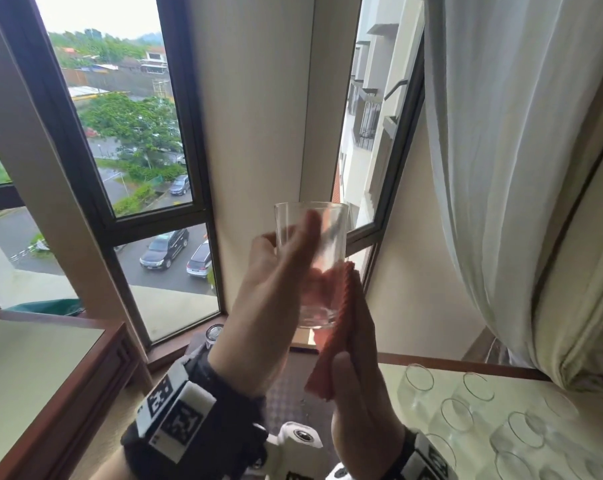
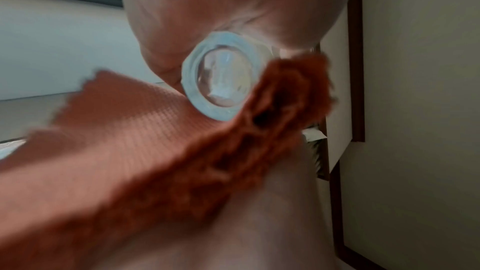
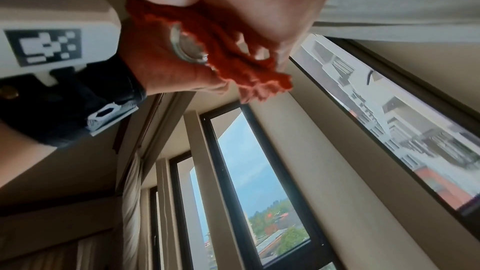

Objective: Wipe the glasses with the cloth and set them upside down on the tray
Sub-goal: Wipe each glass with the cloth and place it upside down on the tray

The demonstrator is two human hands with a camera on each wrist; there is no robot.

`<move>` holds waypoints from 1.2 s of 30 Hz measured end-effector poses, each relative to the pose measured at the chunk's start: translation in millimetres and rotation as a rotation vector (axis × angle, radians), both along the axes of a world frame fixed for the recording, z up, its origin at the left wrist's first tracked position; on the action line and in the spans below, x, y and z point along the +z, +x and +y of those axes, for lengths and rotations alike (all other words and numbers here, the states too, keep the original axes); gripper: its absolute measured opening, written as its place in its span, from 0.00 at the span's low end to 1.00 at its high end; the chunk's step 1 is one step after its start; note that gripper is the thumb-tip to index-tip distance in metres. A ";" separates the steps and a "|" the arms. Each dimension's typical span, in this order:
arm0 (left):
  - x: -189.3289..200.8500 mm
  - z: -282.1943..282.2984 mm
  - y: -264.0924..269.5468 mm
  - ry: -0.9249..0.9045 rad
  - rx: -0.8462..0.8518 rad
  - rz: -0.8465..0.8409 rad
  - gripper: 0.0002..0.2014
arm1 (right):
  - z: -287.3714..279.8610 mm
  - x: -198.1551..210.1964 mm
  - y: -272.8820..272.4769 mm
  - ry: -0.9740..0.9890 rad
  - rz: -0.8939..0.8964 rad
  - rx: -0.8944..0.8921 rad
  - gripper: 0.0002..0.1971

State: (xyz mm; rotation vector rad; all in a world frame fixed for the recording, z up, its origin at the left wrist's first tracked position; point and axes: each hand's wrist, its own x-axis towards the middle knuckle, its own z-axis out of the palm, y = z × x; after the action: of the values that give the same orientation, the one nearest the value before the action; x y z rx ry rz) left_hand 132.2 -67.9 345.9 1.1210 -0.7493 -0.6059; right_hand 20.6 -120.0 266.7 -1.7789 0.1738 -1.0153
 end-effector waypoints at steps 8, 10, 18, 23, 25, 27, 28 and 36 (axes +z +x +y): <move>-24.2 0.5 -22.8 0.025 0.056 -0.209 0.31 | -29.7 40.9 6.7 -0.037 -0.211 -0.096 0.27; -24.1 -1.7 -21.0 0.004 -0.010 -0.133 0.30 | -29.2 48.3 6.0 -0.066 -0.194 -0.087 0.29; -12.6 -3.1 -3.8 -0.018 -0.024 -0.064 0.26 | -9.5 13.0 4.5 0.008 -0.132 0.001 0.28; -26.1 -4.7 -22.1 0.029 -0.076 -0.145 0.28 | -26.4 48.6 7.9 -0.046 -0.213 -0.128 0.31; -23.4 -4.6 -22.1 0.032 -0.073 -0.032 0.26 | -24.6 50.6 6.2 -0.150 -0.165 -0.117 0.37; -19.7 -4.3 -14.8 0.030 -0.061 0.082 0.28 | -17.2 37.6 3.4 -0.307 -0.105 -0.101 0.38; -18.9 -4.1 -9.4 0.023 -0.047 0.092 0.28 | -13.7 27.7 1.6 -0.358 -0.084 -0.104 0.37; -22.1 -0.2 -21.7 0.040 -0.110 -0.063 0.27 | -21.4 45.9 0.8 0.014 -0.171 -0.052 0.31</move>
State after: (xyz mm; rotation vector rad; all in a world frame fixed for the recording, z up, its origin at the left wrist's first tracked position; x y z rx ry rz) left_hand 110.5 -68.0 323.8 1.1452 -0.8603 -0.6837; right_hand 21.4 -141.4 312.6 -1.6730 0.1211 -1.1947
